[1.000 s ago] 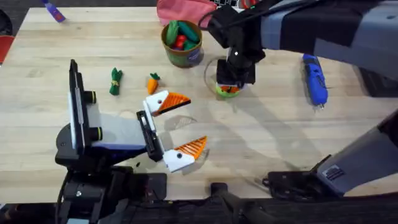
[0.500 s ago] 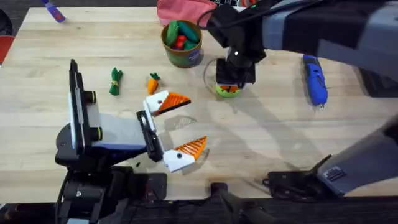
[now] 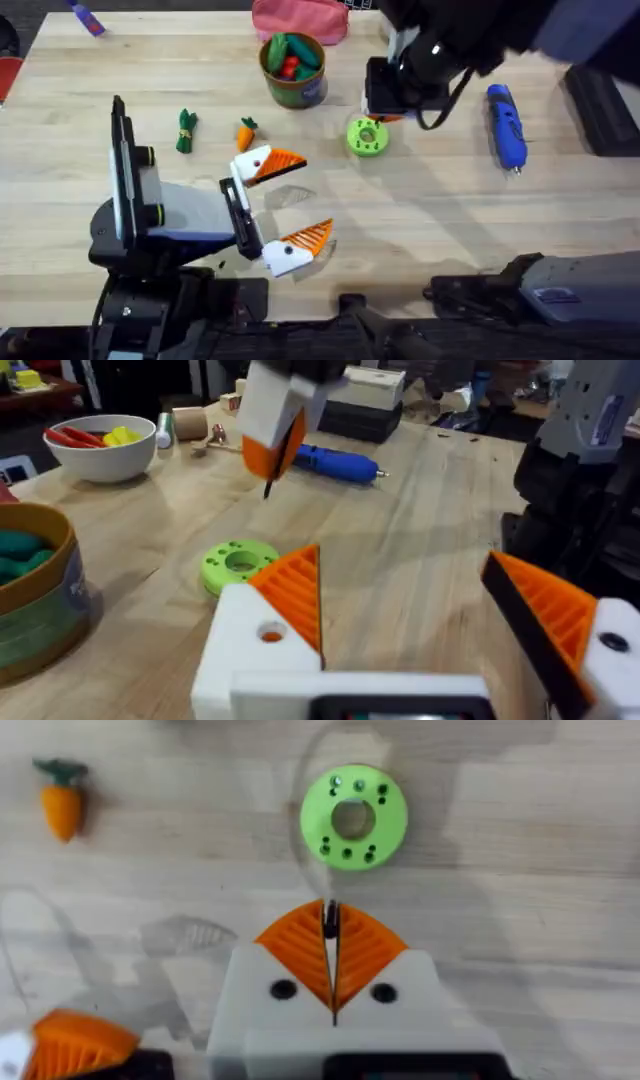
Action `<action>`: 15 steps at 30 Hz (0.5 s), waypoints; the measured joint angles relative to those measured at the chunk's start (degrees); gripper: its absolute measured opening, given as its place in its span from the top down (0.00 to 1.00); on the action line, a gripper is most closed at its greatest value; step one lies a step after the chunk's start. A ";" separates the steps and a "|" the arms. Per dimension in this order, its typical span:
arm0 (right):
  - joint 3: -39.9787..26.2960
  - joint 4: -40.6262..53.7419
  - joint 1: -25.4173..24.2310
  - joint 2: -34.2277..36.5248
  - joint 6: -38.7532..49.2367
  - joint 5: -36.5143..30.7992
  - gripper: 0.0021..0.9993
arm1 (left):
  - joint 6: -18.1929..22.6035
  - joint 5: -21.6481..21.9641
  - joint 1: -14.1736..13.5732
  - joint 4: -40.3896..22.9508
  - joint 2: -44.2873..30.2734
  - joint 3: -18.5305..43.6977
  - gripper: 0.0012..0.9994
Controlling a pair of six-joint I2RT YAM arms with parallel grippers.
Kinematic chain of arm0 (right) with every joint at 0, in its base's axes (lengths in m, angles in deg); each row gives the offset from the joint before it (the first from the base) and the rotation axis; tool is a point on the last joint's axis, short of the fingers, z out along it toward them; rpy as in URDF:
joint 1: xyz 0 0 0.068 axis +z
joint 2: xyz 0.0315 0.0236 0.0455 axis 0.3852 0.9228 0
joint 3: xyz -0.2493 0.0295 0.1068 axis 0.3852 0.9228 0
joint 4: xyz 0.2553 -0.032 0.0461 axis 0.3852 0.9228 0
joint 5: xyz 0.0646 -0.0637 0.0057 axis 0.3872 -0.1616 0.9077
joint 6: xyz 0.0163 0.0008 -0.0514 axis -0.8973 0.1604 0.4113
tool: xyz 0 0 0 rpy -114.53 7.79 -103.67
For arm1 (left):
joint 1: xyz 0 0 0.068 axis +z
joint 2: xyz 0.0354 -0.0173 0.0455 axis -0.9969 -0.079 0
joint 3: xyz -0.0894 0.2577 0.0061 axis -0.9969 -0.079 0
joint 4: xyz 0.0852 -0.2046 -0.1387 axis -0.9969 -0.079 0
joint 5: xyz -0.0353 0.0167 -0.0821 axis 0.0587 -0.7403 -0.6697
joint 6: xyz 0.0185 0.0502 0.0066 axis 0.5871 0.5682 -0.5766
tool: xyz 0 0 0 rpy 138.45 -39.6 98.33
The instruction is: Pick up the gripper from the table and insert it into the empty holder that is missing its gripper. Then pick up a screw, insert it into the mounting hole, and use the screwdriver to tighten it. Finally, clean up the table by picking up the vegetable and placing it into the bucket.
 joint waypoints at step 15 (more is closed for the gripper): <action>-19.40 8.01 9.98 -0.12 15.62 2.10 1.00 | 0.00 -0.01 0.00 0.00 0.00 0.00 0.01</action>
